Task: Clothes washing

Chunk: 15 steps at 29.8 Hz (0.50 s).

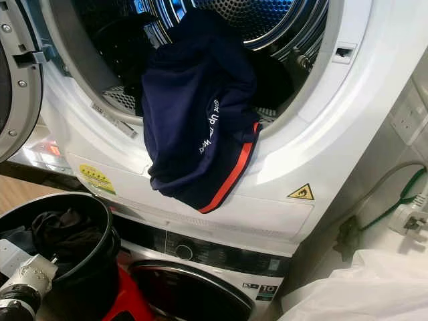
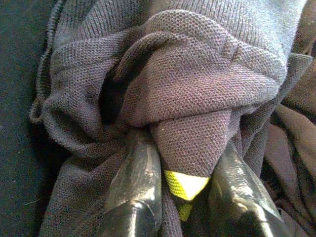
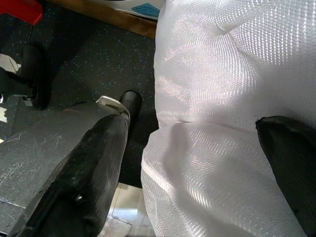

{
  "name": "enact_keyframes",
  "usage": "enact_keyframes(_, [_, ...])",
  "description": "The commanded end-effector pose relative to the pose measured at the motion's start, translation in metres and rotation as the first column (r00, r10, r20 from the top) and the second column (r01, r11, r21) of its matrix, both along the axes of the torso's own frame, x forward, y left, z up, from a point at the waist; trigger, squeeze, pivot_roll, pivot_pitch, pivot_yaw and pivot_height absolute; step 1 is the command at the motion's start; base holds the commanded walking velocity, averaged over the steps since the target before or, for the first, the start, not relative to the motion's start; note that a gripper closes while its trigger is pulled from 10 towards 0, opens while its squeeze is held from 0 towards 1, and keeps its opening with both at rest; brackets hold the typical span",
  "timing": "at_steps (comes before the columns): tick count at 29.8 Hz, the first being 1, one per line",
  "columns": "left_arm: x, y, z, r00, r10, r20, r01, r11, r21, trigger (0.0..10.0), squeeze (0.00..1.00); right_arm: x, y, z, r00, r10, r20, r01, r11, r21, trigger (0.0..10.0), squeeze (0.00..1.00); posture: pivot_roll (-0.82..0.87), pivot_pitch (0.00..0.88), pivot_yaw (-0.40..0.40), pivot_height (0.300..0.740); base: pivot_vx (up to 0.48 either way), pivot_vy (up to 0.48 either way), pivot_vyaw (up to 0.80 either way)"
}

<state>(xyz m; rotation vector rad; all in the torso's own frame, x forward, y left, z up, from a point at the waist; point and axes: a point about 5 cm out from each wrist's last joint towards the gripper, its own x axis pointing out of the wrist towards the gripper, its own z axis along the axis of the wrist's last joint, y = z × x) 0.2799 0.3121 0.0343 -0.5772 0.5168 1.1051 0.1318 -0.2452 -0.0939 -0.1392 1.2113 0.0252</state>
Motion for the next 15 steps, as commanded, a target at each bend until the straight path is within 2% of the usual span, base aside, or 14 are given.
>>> enact_keyframes(1, [-0.015, -0.012, -0.023, 0.997, 0.006, -0.072, -0.011, 0.997, -0.074, 0.0, 0.0, 0.0, -0.006, 0.001, 1.0, -0.006, 0.005, 0.006, 1.0, -0.02, 10.0, 0.0, 0.04, 0.0, -0.078, 0.74, 0.0, 0.0, 0.0])
enact_keyframes(8, [-0.016, -0.008, -0.021, 0.998, 0.029, -0.055, -0.031, 0.999, -0.043, 0.0, 0.0, 0.001, -0.007, 0.002, 1.0, -0.003, 0.008, 0.003, 1.0, -0.025, 10.0, 0.0, 0.04, 0.0, -0.079, 0.74, 0.0, 0.0, 0.0])
enact_keyframes(11, [-0.015, -0.004, -0.014, 0.998, 0.048, -0.035, -0.046, 0.998, 0.049, 0.0, 0.0, 0.002, -0.006, 0.002, 1.0, 0.001, 0.01, -0.001, 1.0, -0.027, 10.0, 0.0, 0.04, 0.0, -0.078, 0.74, 0.0, 0.0, 0.0])
enact_keyframes(14, [-0.011, -0.001, 0.0, 0.998, 0.05, 0.029, -0.055, 0.981, 0.186, 0.0, 0.0, 0.004, -0.004, 0.003, 1.0, 0.004, 0.016, -0.003, 1.0, -0.026, 10.0, 0.0, 0.04, 0.0, -0.074, 0.74, 0.0, 0.0, 0.0])
enact_keyframes(15, [-0.009, -0.001, 0.008, 0.998, 0.024, 0.064, -0.04, 0.963, 0.266, 0.0, 0.0, 0.005, -0.004, 0.003, 1.0, 0.003, 0.02, -0.002, 1.0, -0.025, 10.0, 0.0, 0.04, 0.0, -0.072, 0.74, 0.0, 0.0, 0.0])
